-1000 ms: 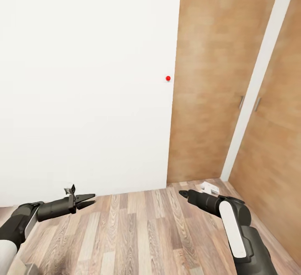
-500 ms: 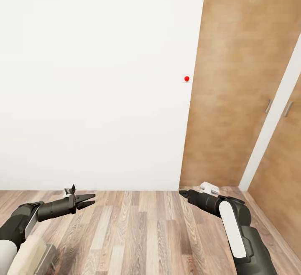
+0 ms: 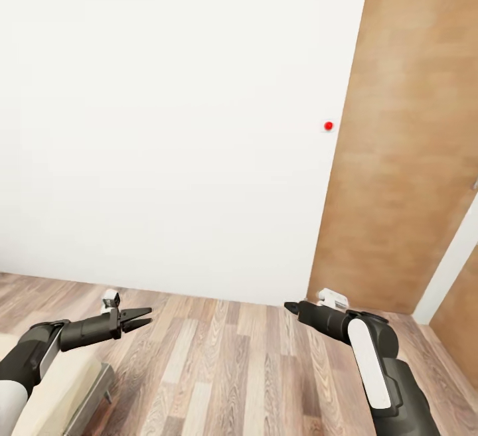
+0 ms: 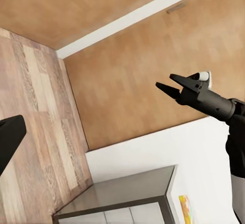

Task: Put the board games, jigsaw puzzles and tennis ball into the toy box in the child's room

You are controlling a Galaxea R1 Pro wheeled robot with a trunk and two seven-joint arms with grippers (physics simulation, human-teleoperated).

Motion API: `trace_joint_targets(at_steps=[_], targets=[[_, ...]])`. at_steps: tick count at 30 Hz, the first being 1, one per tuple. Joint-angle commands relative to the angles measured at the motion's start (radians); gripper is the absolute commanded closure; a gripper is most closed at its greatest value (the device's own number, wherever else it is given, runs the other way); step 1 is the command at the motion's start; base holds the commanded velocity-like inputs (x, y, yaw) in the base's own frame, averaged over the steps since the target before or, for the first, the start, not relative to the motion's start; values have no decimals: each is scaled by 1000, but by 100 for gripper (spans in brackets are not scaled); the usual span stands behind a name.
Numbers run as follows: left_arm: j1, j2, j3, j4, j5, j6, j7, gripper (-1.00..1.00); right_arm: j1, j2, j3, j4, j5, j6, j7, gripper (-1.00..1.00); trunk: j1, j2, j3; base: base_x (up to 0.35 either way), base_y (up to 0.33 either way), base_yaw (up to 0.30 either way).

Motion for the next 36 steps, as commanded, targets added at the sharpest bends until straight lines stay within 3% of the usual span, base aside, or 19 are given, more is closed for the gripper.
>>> trace_joint_targets(at_steps=[1, 36], targets=[[-1, 0, 0, 0, -1, 11, -4, -100, -1, 1, -2, -1, -10, 4, -8, -100, 0, -1, -2, 65, -100, 290], [-1, -6, 0, 0, -3, 12, -4, -100, -1, 2, -2, -1, -9, 4, -8, -100, 0, -1, -2, 148, -154, 290]])
